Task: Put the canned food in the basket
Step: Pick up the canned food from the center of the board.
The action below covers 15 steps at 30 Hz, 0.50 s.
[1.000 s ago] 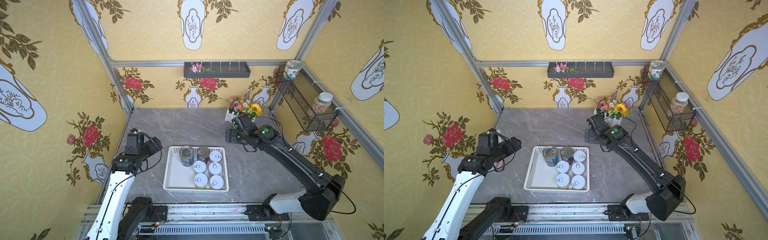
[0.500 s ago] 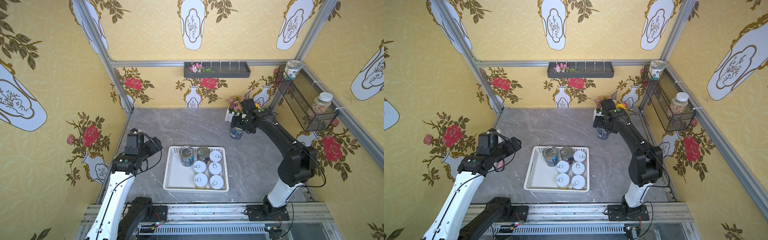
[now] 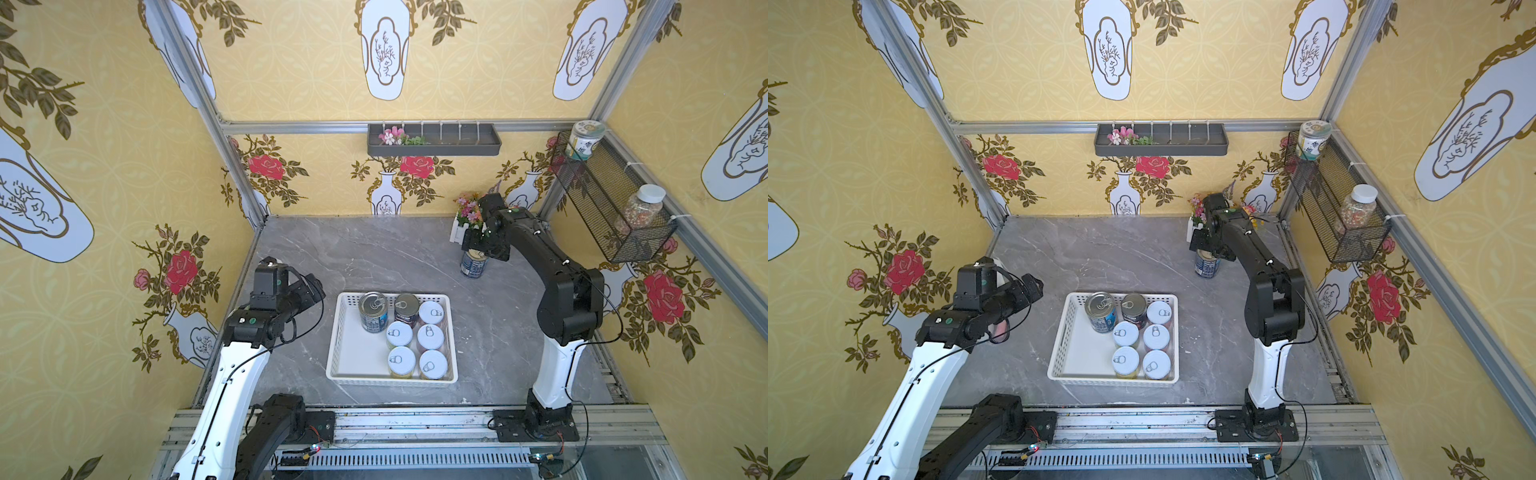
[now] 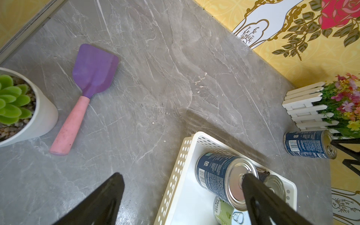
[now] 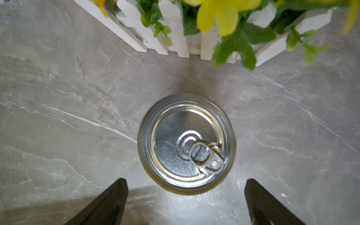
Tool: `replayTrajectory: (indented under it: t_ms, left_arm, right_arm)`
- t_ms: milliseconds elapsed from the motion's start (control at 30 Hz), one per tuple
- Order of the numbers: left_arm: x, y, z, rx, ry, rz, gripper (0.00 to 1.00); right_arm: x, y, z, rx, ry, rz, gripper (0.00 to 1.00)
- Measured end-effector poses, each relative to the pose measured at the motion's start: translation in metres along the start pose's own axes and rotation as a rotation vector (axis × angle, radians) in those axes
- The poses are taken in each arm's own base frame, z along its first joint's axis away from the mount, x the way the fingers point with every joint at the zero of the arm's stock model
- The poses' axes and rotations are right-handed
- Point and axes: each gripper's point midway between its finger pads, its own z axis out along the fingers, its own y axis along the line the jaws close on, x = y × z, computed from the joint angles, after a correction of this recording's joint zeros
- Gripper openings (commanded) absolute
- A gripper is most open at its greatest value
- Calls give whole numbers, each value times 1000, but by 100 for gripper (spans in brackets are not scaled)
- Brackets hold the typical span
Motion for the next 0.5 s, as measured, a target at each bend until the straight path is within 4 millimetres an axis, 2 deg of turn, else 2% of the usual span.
replayTrajectory:
  t_ms: [200,500]
  left_arm:
    - [0,0,0,0,0,0,100]
    - [-1,0,0,1,-2,0,100]
  right_arm:
    - [-4,-14,14,-10,33,35,97]
    - [-2,-5,16,-69,60,35,97]
